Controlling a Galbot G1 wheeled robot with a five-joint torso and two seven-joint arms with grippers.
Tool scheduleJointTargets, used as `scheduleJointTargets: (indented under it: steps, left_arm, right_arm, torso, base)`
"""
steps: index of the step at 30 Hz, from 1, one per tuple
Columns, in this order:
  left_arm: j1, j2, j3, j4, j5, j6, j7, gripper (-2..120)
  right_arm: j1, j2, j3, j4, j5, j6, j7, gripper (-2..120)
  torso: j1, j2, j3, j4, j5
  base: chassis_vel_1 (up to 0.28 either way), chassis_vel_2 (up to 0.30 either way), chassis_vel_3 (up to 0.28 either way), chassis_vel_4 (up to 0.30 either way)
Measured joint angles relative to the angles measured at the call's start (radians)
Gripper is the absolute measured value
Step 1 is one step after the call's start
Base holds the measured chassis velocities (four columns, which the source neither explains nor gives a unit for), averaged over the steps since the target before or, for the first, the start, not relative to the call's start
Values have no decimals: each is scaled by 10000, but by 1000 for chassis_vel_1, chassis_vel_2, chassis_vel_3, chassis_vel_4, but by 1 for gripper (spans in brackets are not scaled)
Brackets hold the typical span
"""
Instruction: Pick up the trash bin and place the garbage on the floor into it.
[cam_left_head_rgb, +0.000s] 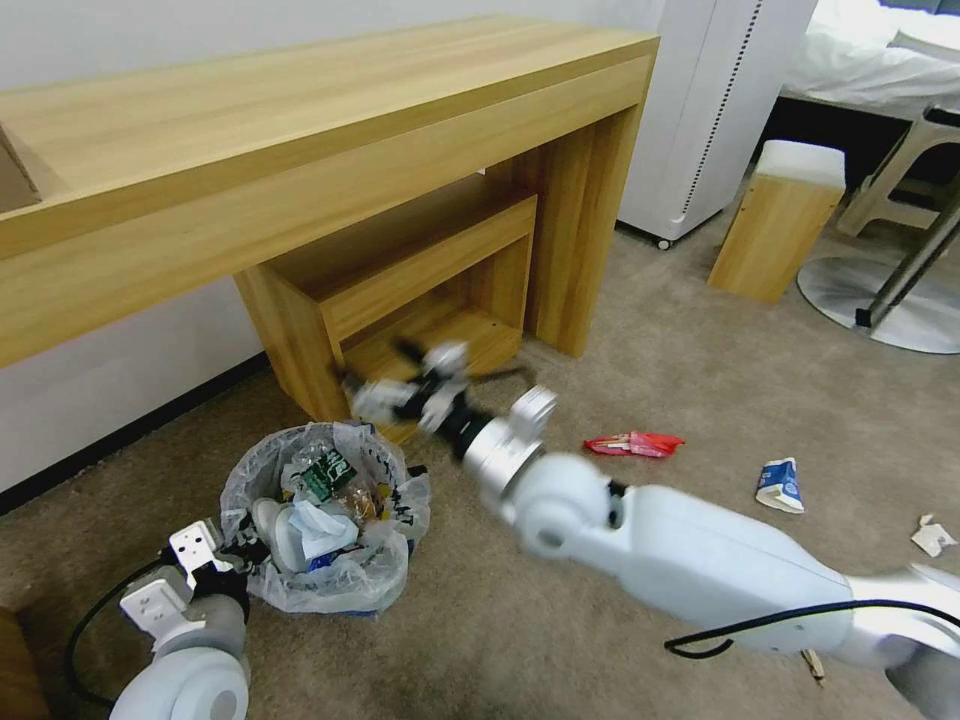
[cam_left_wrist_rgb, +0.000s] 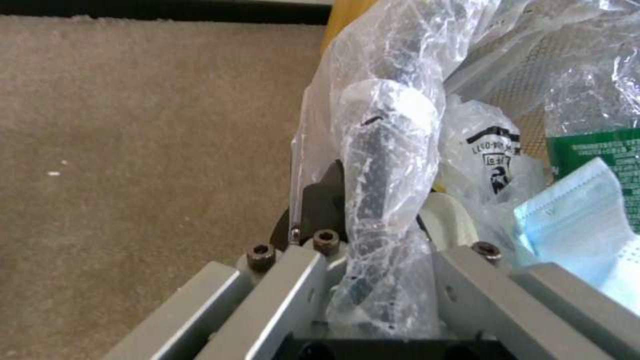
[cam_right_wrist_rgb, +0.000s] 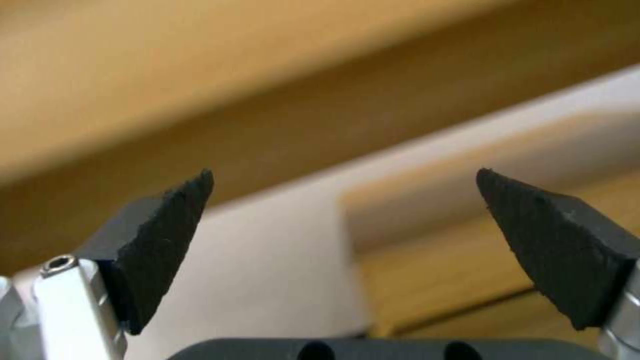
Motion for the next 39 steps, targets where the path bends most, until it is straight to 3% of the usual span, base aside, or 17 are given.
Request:
scheduleJointTargets:
  steps: [1,4,5,8,12,14,15,19,28,39]
  left_arm:
    - [0,0,0,0,0,0,0,1]
    - [97,-74,-48,-158,83,-12,20,1]
    - [97,-74,-48,-158,83,-12,20,1]
    - [100,-68,-17,-177,100,28,28,1]
    - [103,-36,2,-175,105,43,29,1]
    - [95,-2,16,-145,106,53,33,1]
    - [85,52,52,-87,108,94,32,1]
    - [70,106,142,4,131,122,45,1]
    - [135,281,317,125,277,138,126,1]
    - [337,395,443,38,397,145,192,1]
  right_arm:
    - [0,0,0,0,0,0,0,100]
    - [-774,-160,2138,231,-51,-529,160,100]
    - [-774,-160,2138,231,-51,-529,160,100]
    - [-1812,-486,4318,718,-284,-1164,309,100]
    - [-2680,-772,5442,1048,-578,-1243,266,100]
    - [-3424,-924,6107,1263,-787,-1272,251,100]
    - [-4670,-1113,7021,1636,-1030,-1541,520,100]
    - [-5923,-1074,7840,1817,-1593,-1572,779,100]
    - [-7202,-464,8196,1665,-2749,-1894,1681,100]
    - [-8013,-237,8487,1630,-3535,-1961,1861,100]
  torso:
    - [0,0,0,0,0]
    - [0,0,0,2,1]
    - [0,0,0,2,1]
    - [0,0,0,-1,0]
    - [-1,0,-1,-4,0]
    - [-1,0,0,0,3]
    - [-1,0,-1,-5,1]
    - [-1,0,-1,-2,-2]
    - [-1,0,-1,1,-3]
    - [0,0,0,0,-2]
  base:
    - [0,0,0,0]
    - [0,0,0,0]
    - [0,0,0,0]
    - [0,0,0,0]
    - [0,0,0,0]
    - [0,0,0,0]
    - [0,0,0,0]
    - [0,0,0,0]
    - [0,0,0,0]
    - [0,0,0,0]
